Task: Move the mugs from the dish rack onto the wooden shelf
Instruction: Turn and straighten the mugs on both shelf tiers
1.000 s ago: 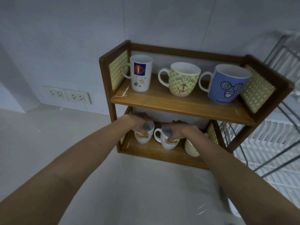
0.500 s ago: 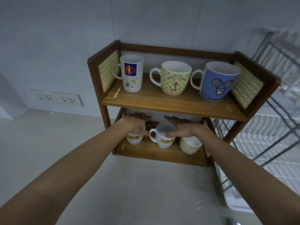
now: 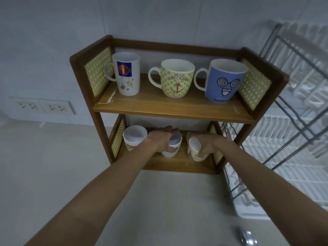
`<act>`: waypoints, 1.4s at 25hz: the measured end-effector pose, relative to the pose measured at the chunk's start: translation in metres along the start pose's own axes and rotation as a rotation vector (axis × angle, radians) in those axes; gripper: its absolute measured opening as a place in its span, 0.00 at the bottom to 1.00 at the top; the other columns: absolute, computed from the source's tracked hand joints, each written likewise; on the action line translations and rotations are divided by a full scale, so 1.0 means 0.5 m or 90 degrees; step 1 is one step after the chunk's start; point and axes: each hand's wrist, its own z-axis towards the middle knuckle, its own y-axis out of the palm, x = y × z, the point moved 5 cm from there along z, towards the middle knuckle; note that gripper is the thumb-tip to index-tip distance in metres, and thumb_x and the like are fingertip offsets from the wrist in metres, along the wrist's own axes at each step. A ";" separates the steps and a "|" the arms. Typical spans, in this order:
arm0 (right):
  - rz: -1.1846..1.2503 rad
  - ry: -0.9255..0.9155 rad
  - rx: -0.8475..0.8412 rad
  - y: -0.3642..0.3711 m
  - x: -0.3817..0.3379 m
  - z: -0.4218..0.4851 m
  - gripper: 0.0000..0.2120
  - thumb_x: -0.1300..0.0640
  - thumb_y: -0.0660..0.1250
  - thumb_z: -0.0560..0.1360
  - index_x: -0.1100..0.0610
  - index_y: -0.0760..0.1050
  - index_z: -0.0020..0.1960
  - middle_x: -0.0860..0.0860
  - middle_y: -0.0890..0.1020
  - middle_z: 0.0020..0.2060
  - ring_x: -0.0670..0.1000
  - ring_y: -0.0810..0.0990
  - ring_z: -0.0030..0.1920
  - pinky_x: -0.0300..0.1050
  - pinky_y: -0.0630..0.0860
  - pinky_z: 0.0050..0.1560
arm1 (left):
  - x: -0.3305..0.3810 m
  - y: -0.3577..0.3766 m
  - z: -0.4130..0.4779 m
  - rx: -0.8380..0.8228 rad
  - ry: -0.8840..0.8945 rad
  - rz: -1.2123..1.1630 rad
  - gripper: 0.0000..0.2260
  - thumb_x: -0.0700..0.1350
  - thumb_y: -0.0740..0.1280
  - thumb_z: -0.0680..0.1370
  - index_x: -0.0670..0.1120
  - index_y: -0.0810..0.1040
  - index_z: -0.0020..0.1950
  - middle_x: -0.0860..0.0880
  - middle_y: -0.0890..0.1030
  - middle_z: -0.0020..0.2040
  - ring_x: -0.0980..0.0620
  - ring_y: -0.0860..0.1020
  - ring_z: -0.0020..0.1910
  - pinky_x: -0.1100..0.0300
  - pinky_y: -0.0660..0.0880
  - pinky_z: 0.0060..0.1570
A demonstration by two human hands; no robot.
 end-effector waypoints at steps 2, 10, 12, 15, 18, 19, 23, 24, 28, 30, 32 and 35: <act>-0.016 -0.047 -0.019 0.000 -0.007 0.008 0.28 0.66 0.70 0.67 0.48 0.67 0.62 0.54 0.69 0.65 0.57 0.73 0.59 0.52 0.77 0.53 | 0.004 0.006 -0.004 0.005 -0.003 -0.010 0.38 0.58 0.69 0.71 0.53 0.56 0.76 0.50 0.62 0.75 0.44 0.67 0.69 0.51 0.70 0.62; 0.018 0.064 0.095 0.000 0.023 0.030 0.32 0.49 0.73 0.67 0.46 0.61 0.66 0.55 0.70 0.63 0.60 0.74 0.59 0.55 0.77 0.55 | 0.000 -0.007 -0.003 0.011 -0.043 0.031 0.39 0.57 0.71 0.69 0.54 0.57 0.75 0.49 0.66 0.72 0.45 0.70 0.67 0.51 0.72 0.56; -0.003 0.071 0.086 0.000 0.022 0.033 0.34 0.48 0.74 0.66 0.47 0.62 0.67 0.56 0.69 0.64 0.60 0.72 0.61 0.54 0.76 0.56 | -0.013 -0.005 -0.007 0.007 -0.048 0.014 0.39 0.56 0.72 0.69 0.54 0.57 0.75 0.49 0.66 0.72 0.44 0.69 0.67 0.51 0.72 0.58; -0.050 0.069 0.079 -0.005 0.012 0.030 0.34 0.47 0.74 0.66 0.47 0.64 0.68 0.55 0.69 0.66 0.59 0.70 0.64 0.54 0.75 0.60 | -0.022 -0.005 -0.010 0.013 -0.022 -0.008 0.38 0.54 0.72 0.70 0.53 0.58 0.75 0.48 0.66 0.72 0.44 0.69 0.67 0.50 0.72 0.61; -0.074 0.055 0.049 -0.002 0.007 0.026 0.35 0.47 0.73 0.67 0.48 0.63 0.70 0.55 0.68 0.68 0.58 0.69 0.66 0.54 0.73 0.61 | -0.029 -0.004 -0.016 -0.028 0.005 -0.055 0.41 0.57 0.70 0.71 0.54 0.51 0.77 0.48 0.59 0.77 0.45 0.62 0.73 0.50 0.66 0.67; -0.066 0.051 0.028 -0.003 0.004 0.025 0.36 0.45 0.72 0.68 0.48 0.61 0.71 0.55 0.68 0.70 0.58 0.68 0.67 0.54 0.73 0.62 | -0.043 -0.007 -0.023 -0.057 -0.006 -0.096 0.43 0.59 0.70 0.72 0.55 0.47 0.78 0.48 0.54 0.79 0.46 0.57 0.76 0.49 0.62 0.70; 0.093 -0.051 0.125 -0.039 -0.076 0.044 0.39 0.36 0.66 0.69 0.45 0.56 0.75 0.52 0.61 0.75 0.57 0.63 0.72 0.59 0.66 0.68 | -0.148 -0.042 -0.065 -0.117 -0.114 0.037 0.43 0.60 0.70 0.71 0.52 0.49 0.78 0.48 0.51 0.79 0.44 0.53 0.76 0.47 0.58 0.72; 0.111 -0.095 0.140 -0.042 -0.111 0.051 0.40 0.35 0.66 0.69 0.44 0.54 0.75 0.50 0.59 0.76 0.56 0.61 0.73 0.59 0.64 0.69 | -0.164 -0.046 -0.076 -0.128 -0.134 0.076 0.40 0.58 0.70 0.71 0.51 0.54 0.77 0.48 0.56 0.78 0.44 0.59 0.74 0.49 0.63 0.69; 0.066 -0.182 0.128 -0.024 -0.195 0.076 0.42 0.42 0.71 0.69 0.44 0.53 0.76 0.52 0.61 0.75 0.57 0.64 0.71 0.56 0.69 0.66 | -0.170 -0.037 -0.087 -0.084 -0.137 0.055 0.39 0.53 0.71 0.72 0.52 0.54 0.77 0.48 0.63 0.75 0.45 0.65 0.71 0.54 0.68 0.65; 0.068 -0.175 0.144 -0.029 -0.188 0.079 0.42 0.45 0.73 0.67 0.46 0.57 0.75 0.54 0.66 0.70 0.58 0.68 0.67 0.54 0.72 0.61 | -0.175 -0.034 -0.087 -0.073 -0.133 0.049 0.39 0.53 0.71 0.72 0.52 0.53 0.78 0.48 0.63 0.75 0.45 0.65 0.71 0.54 0.67 0.66; 0.068 -0.178 0.150 -0.031 -0.179 0.075 0.41 0.46 0.75 0.66 0.47 0.59 0.75 0.54 0.69 0.68 0.57 0.70 0.65 0.53 0.73 0.59 | -0.179 -0.034 -0.089 -0.066 -0.127 0.041 0.39 0.52 0.72 0.72 0.52 0.54 0.77 0.48 0.63 0.75 0.45 0.65 0.71 0.53 0.67 0.66; 0.084 -0.191 0.158 -0.029 -0.178 0.067 0.41 0.48 0.75 0.67 0.48 0.60 0.75 0.54 0.69 0.68 0.57 0.70 0.65 0.53 0.73 0.61 | -0.181 -0.029 -0.090 -0.060 -0.122 0.046 0.39 0.52 0.72 0.72 0.52 0.54 0.77 0.48 0.63 0.75 0.45 0.65 0.71 0.53 0.68 0.66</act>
